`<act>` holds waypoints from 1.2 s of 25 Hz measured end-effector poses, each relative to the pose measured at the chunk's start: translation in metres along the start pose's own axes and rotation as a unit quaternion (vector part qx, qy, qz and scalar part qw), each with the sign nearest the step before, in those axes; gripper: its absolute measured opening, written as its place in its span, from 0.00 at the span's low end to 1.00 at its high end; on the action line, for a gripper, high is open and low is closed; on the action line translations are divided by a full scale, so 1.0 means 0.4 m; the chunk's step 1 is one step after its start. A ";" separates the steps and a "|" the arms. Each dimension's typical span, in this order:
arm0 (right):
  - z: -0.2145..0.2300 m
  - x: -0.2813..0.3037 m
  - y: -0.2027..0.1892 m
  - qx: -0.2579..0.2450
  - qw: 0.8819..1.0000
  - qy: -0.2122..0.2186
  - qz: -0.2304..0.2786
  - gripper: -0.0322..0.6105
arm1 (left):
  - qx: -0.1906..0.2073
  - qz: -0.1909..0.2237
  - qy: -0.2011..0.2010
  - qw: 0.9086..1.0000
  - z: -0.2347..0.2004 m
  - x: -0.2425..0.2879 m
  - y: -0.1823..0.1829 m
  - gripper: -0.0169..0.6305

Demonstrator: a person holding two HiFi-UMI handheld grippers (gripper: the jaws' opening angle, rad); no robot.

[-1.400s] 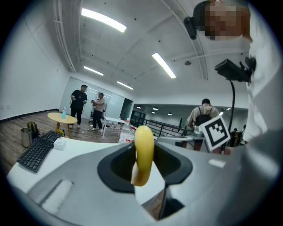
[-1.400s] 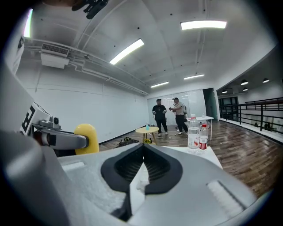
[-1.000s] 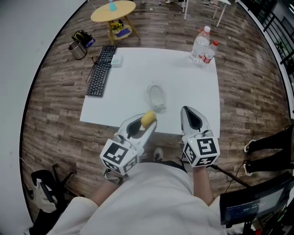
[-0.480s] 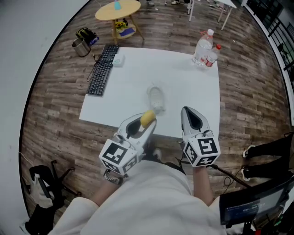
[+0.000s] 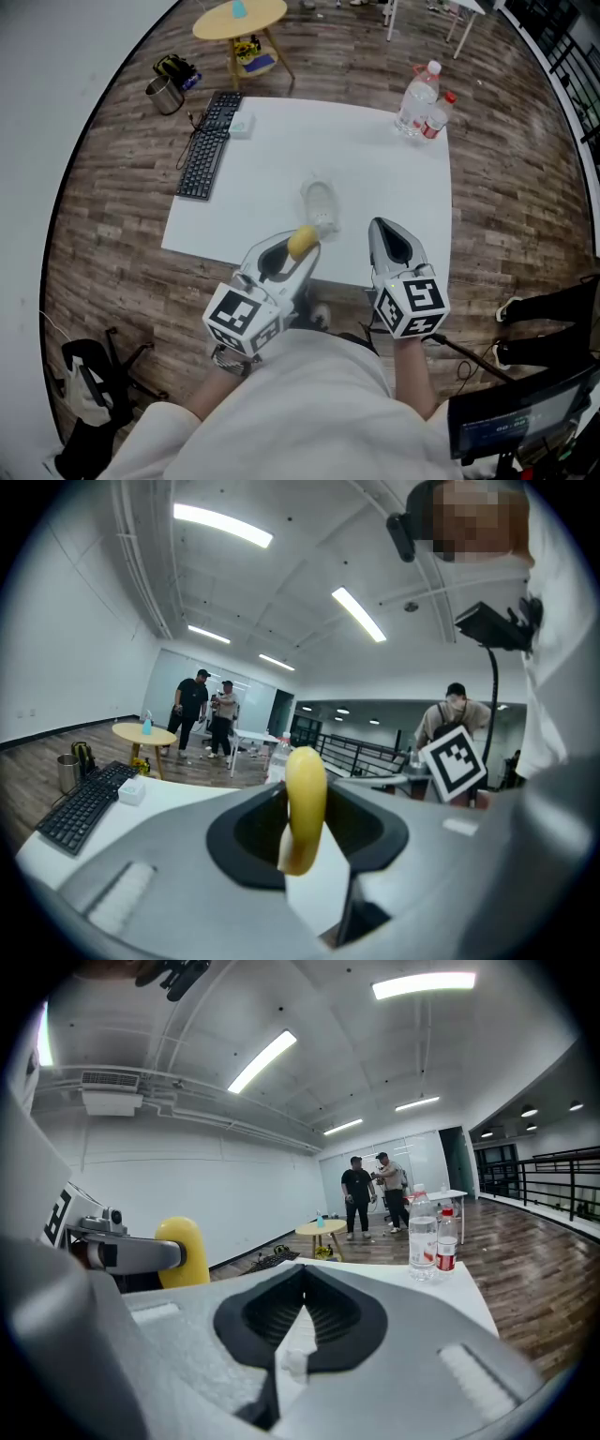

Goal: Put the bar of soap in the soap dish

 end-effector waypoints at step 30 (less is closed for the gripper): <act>0.051 0.140 0.031 0.022 0.998 -0.004 -0.055 0.05 | -0.035 -0.020 -0.039 0.998 -0.135 0.136 0.026 0.23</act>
Point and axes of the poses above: the fingertips, and each gripper's own axes: x forward along the fingers, z to its right, y out of its top, the point moved 4 cm from there along -x, backward along the fingers, and after that the axes turned 12 degrees about -z, right-handed, at the moved point
